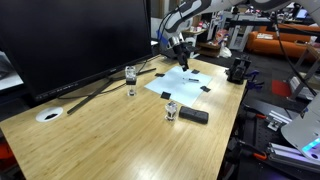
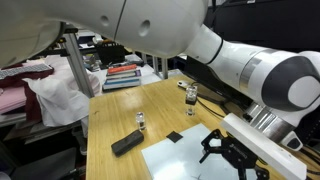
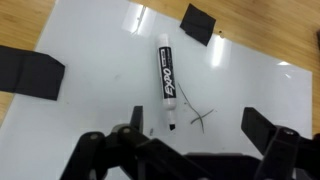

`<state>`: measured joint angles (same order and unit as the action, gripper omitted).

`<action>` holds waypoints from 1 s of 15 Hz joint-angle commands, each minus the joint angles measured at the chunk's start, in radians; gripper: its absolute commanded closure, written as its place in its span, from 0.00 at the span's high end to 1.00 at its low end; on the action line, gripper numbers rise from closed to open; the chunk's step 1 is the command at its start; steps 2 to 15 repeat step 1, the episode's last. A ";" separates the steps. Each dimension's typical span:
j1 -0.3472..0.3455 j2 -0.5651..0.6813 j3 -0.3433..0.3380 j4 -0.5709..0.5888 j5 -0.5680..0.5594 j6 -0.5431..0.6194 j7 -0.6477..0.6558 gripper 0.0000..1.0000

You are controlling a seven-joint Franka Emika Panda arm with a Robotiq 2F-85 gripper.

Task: Use the marker to draw an asterisk on the whiteboard

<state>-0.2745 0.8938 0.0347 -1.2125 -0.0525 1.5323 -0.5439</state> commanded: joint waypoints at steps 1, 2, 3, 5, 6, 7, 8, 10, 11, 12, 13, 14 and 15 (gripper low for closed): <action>0.006 0.002 -0.010 0.004 0.006 -0.003 -0.004 1.00; 0.006 0.002 -0.010 0.004 0.006 -0.003 -0.004 1.00; 0.006 0.002 -0.010 0.004 0.006 -0.003 -0.004 1.00; 0.006 0.002 -0.010 0.004 0.006 -0.003 -0.004 1.00; 0.006 0.002 -0.010 0.004 0.006 -0.003 -0.004 1.00; 0.006 0.002 -0.010 0.004 0.006 -0.003 -0.004 1.00; 0.006 0.002 -0.010 0.004 0.006 -0.003 -0.004 1.00; 0.006 0.002 -0.010 0.004 0.006 -0.003 -0.004 1.00; 0.006 0.002 -0.010 0.004 0.006 -0.003 -0.004 1.00; 0.006 0.002 -0.010 0.004 0.006 -0.003 -0.004 1.00; 0.006 0.002 -0.010 0.004 0.006 -0.003 -0.004 1.00; 0.006 0.002 -0.010 0.004 0.006 -0.003 -0.004 1.00; 0.006 0.002 -0.010 0.004 0.006 -0.003 -0.004 1.00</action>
